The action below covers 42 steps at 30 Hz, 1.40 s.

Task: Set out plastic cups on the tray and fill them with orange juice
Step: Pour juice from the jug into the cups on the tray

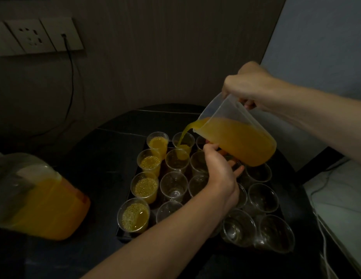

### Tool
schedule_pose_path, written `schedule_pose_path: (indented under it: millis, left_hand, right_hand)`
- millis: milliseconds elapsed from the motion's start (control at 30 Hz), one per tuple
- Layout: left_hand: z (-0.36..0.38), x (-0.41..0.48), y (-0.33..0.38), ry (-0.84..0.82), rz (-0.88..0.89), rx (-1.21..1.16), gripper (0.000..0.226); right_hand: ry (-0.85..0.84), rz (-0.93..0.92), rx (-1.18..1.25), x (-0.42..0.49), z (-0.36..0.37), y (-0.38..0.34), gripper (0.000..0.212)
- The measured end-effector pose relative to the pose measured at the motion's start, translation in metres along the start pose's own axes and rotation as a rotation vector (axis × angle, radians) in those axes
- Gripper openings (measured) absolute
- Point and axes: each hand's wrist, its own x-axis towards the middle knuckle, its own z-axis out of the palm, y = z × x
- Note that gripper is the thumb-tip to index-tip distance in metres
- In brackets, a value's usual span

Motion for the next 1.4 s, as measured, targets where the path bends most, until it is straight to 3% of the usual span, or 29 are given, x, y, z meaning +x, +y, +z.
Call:
schedule_pose_path:
  millis: [433, 1400]
  left_hand:
    - [-0.0010, 0.0029, -0.0020, -0.009, 0.008, 0.014, 0.037]
    - [-0.0062, 0.0050, -0.0064, -0.026, -0.001, 0.026, 0.037]
  right_hand:
    - [0.006, 0.007, 0.028, -0.0005, -0.0003, 0.0014, 0.010]
    - [-0.008, 0.011, 0.016, -0.0014, -0.0007, 0.0047, 0.023]
